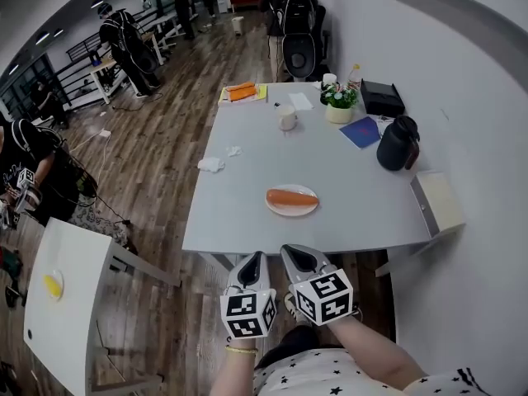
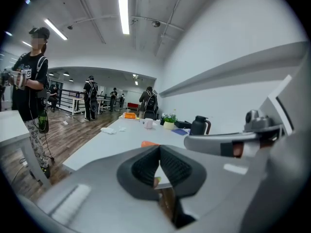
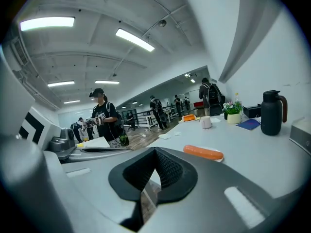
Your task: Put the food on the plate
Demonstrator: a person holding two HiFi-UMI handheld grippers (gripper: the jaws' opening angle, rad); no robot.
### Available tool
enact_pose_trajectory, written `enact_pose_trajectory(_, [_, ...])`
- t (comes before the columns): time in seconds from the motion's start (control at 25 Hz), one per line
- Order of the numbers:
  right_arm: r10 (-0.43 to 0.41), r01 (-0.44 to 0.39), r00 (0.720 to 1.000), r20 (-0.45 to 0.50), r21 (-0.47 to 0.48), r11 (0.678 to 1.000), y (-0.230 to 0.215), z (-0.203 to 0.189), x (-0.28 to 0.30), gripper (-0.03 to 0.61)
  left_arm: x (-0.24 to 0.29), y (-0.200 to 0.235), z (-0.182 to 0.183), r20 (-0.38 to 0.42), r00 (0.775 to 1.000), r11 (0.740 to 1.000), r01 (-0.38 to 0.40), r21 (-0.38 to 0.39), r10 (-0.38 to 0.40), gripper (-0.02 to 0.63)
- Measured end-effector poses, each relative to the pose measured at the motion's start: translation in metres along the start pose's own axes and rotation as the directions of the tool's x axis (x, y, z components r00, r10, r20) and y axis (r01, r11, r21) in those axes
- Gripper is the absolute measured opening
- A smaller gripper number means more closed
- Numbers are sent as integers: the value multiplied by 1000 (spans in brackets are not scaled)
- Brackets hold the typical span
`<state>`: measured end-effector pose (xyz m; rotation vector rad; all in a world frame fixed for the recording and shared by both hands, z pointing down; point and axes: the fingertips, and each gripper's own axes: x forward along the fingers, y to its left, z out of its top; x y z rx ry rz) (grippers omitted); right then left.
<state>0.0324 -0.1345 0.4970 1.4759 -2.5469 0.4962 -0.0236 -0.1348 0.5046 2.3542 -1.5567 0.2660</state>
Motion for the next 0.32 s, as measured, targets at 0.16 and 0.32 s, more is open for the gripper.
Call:
enact_pose_trajectory(0.16, [4,-4,1000,3,1,1000,1,-1,0,-3,1,-3,0,-2,1000,1000,7,4,-7,8])
enact_pose_trajectory(0.32, [46,-46,999,-2,14,999,19,-3,9,-3,-10,11,-1,-8,999,999,-33,4,33,8])
